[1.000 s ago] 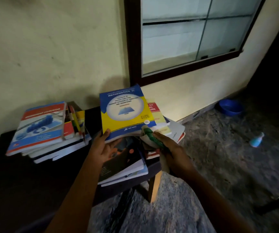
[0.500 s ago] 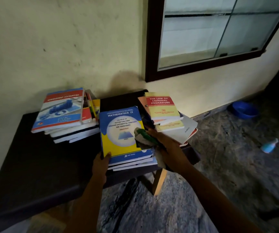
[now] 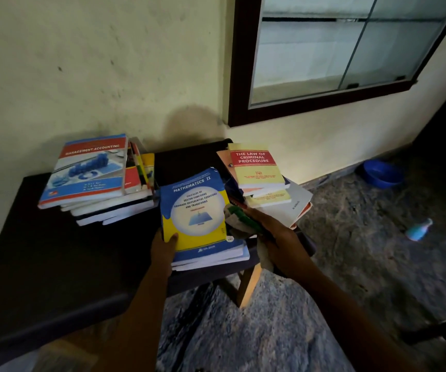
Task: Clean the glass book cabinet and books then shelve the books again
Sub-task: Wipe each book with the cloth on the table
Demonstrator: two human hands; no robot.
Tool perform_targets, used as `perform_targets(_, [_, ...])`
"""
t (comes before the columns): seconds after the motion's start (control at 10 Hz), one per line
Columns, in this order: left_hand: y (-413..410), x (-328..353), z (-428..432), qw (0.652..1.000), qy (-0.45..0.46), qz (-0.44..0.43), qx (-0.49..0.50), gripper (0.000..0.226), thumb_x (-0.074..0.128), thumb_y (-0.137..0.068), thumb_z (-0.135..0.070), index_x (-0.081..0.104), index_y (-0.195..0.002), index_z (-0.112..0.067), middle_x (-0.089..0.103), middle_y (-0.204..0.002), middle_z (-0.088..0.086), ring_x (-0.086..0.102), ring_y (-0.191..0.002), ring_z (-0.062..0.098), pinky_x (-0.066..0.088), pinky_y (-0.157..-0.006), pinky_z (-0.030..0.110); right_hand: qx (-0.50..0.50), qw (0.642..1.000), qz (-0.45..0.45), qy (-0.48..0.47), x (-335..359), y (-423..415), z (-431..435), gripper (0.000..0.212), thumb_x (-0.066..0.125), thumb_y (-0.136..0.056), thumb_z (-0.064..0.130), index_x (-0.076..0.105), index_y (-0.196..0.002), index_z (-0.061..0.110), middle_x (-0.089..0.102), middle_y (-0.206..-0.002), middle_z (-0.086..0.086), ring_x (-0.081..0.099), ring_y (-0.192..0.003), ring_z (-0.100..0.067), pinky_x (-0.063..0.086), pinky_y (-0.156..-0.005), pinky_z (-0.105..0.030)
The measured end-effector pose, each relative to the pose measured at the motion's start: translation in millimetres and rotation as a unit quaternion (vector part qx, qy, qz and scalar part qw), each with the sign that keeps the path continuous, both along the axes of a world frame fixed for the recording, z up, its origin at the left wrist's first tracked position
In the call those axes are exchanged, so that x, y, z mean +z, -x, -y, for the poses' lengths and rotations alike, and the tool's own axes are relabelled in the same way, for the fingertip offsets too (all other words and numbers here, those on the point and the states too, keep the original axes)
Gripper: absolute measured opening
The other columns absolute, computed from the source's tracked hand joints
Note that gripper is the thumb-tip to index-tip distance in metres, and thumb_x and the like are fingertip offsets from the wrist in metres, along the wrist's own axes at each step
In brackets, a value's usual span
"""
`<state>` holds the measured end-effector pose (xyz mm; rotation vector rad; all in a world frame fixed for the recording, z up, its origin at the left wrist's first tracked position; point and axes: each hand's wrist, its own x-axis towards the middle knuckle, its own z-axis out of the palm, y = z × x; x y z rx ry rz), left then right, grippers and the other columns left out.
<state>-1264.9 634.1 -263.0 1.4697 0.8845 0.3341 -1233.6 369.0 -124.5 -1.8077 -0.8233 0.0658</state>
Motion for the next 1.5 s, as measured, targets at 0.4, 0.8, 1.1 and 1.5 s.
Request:
perform_targets(0.4, [58.7, 0.9, 40.0, 0.996, -0.027, 0.008, 0.081, 0.053, 0.060, -0.089, -0.005, 0.041, -0.138, 0.000, 0.050, -0.134, 0.022, 0.048, -0.122, 0.038, 0.041, -0.098, 0.046, -0.012, 0.995, 0.062, 0.074, -12.9, -3.6, -6.7, 0.045, 0.045, -0.084, 0.000, 0.048, -0.129, 0.008, 0.044, -0.130, 0.003, 0.034, -0.123, 0.012, 0.024, -0.103, -0.004])
perform_targets(0.8, [4.4, 5.6, 69.9, 0.995, -0.014, -0.017, 0.096, 0.061, 0.060, -0.090, -0.007, 0.031, -0.142, 0.004, 0.036, -0.144, 0.026, 0.034, -0.133, 0.041, 0.032, -0.106, 0.051, -0.026, 0.993, 0.062, 0.098, -6.7, -2.0, -15.9, 0.047, 0.044, -0.086, 0.006, 0.046, -0.129, 0.025, 0.055, -0.127, -0.010, 0.048, -0.119, -0.021, 0.034, -0.104, -0.029])
perform_targets(1.1, [15.5, 50.8, 76.0, 0.995, -0.094, 0.033, 0.010, 0.051, 0.057, -0.092, -0.010, 0.039, -0.140, -0.005, 0.036, -0.146, 0.014, 0.036, -0.134, 0.030, 0.036, -0.104, 0.041, -0.026, 0.998, 0.025, 0.057, -0.2, -1.1, -5.0, 0.056, 0.044, -0.087, -0.012, 0.041, -0.124, 0.030, 0.048, -0.123, 0.005, 0.039, -0.112, 0.007, 0.030, -0.099, -0.006])
perform_targets(1.5, [-22.5, 158.6, 42.4, 0.992, 0.099, 0.079, -0.023, 0.032, 0.042, -0.100, -0.020, 0.052, -0.123, -0.001, 0.053, -0.123, 0.009, 0.058, -0.106, 0.013, 0.046, -0.086, 0.028, -0.041, 0.995, -0.055, 0.068, -19.9, -36.0, -73.6, 0.039, 0.043, -0.092, 0.002, 0.054, -0.129, 0.011, 0.055, -0.131, -0.011, 0.048, -0.123, -0.026, 0.034, -0.107, -0.037])
